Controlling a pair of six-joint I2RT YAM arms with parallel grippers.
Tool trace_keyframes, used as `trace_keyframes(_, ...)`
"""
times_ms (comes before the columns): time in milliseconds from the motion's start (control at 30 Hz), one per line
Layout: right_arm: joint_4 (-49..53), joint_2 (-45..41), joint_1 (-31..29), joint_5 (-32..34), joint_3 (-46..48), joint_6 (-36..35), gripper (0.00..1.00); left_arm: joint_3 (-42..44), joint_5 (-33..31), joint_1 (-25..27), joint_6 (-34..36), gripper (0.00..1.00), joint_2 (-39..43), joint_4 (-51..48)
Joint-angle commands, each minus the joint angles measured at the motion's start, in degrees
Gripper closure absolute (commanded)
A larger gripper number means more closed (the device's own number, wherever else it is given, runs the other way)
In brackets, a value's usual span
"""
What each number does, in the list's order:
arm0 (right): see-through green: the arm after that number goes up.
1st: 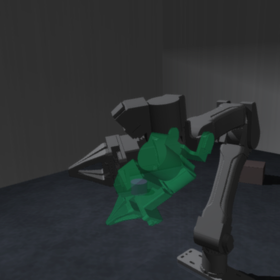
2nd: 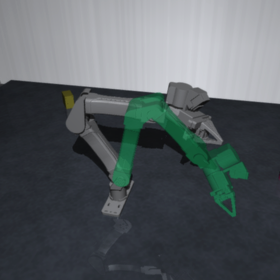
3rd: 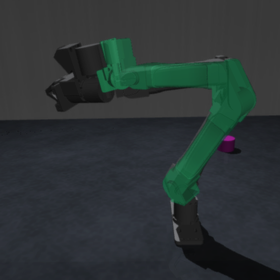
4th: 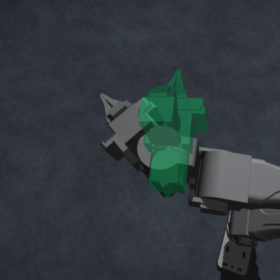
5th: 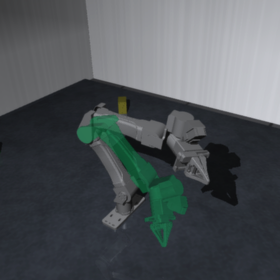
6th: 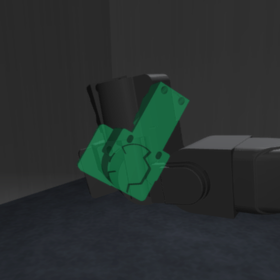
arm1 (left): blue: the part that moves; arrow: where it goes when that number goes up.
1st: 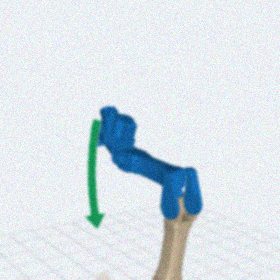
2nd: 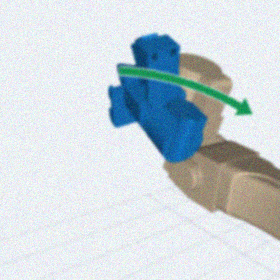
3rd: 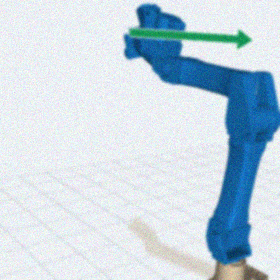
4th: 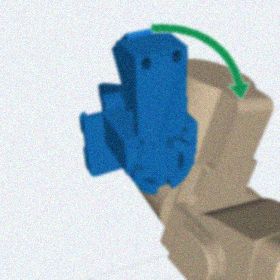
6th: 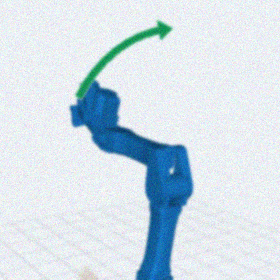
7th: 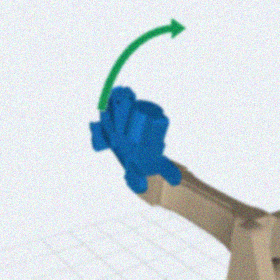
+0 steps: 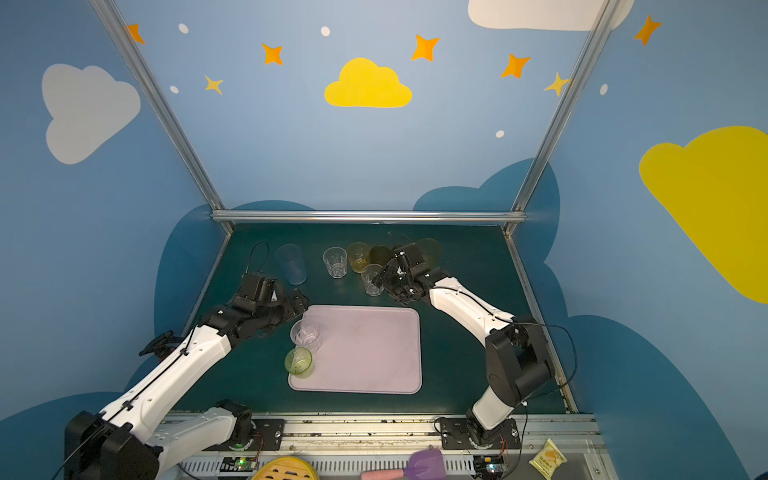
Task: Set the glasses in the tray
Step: 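Reach the right gripper to the glasses cluster while left gripper holds above tray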
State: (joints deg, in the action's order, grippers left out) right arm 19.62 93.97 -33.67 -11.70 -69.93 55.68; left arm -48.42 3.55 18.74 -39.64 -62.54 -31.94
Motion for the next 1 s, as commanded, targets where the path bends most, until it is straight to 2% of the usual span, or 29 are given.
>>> trace_keyframes(0, -0.79, 2.17, -0.41, 1.83, -2.83, 1.25, 0.36, 0.22, -1.20, -0.19, 0.60, 0.00, 1.27, -1.04)
trace_keyframes(100, 0.24, 4.02, -0.66, 3.80, -4.57, 1.62, 0.42, 0.50, -0.30, -0.15, 1.14, 0.00, 1.72, -0.67)
trace_keyframes(367, 0.77, 7.03, -0.61, 6.85, -6.00, 2.83, 0.53, 1.17, -4.55, 0.07, -0.06, 0.00, 2.46, -1.81)
trace_keyframes(667, 0.73, 9.72, -0.59, 7.48, -8.36, 2.85, 0.66, 2.79, -4.21, 0.17, -0.81, 0.00, 2.69, 0.05)
trace_keyframes(967, 0.86, 12.08, -0.10, 7.92, -9.78, 2.85, 0.69, 3.66, -7.33, 0.29, -2.69, 0.00, 3.75, 0.11)
